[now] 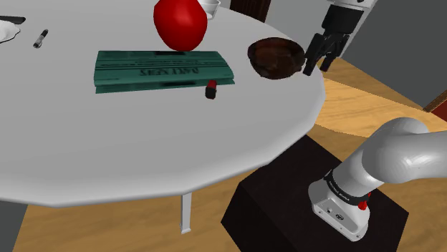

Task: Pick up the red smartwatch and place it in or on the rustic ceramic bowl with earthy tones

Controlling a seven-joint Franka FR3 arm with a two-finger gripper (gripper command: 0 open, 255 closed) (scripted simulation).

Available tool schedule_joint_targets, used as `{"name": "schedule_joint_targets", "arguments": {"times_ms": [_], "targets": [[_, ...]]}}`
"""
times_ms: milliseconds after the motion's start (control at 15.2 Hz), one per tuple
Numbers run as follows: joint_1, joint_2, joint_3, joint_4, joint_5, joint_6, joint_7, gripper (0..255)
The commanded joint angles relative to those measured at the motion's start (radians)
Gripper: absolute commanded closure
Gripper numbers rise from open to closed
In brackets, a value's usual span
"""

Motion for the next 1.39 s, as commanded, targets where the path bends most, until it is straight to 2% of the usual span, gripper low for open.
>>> {"name": "schedule_joint_targets", "arguments": {"times_ms": [0, 396, 726, 1056, 1320], "targets": [[0.0, 0.0, 0.0, 0.0, 0.0, 0.0, 0.0, 0], [0.052, 0.135, 0.112, 0.072, 0.058, 0.098, 0.057, 0], [0.083, 0.261, 0.204, 0.157, 0.079, 0.17, 0.106, 0], [0.105, 0.399, 0.297, 0.263, 0.071, 0.229, 0.163, 0], [0.121, 0.519, 0.371, 0.364, 0.039, 0.265, 0.216, 0]]}}
